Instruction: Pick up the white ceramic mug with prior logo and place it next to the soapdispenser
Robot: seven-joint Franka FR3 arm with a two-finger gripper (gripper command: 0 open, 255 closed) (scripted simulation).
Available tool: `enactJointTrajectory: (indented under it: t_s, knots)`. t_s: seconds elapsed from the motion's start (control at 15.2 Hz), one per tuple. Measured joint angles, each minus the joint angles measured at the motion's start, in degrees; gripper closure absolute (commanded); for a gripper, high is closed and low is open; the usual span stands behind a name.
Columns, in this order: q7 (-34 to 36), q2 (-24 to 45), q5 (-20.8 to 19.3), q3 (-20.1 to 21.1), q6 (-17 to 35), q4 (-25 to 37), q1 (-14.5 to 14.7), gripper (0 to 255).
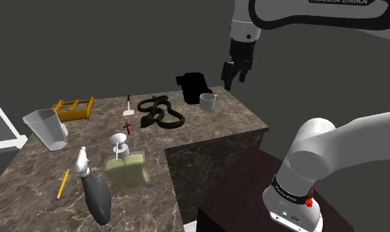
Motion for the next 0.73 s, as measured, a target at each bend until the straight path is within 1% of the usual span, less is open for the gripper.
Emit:
enactJointTrajectory:
  t_s: [0.13,0.26,0.73]
  knots:
    - [-0.30,0.78,-0.18,-0.28,0.72,-0.01,-0.10,0]
    - [-1.59,2.83,-0.95,-1.53,3.16,-0.56,-0.51,0]
    - [-6.63,14.92,-3.24,-6.29,13.26,0.87,-1.92,0]
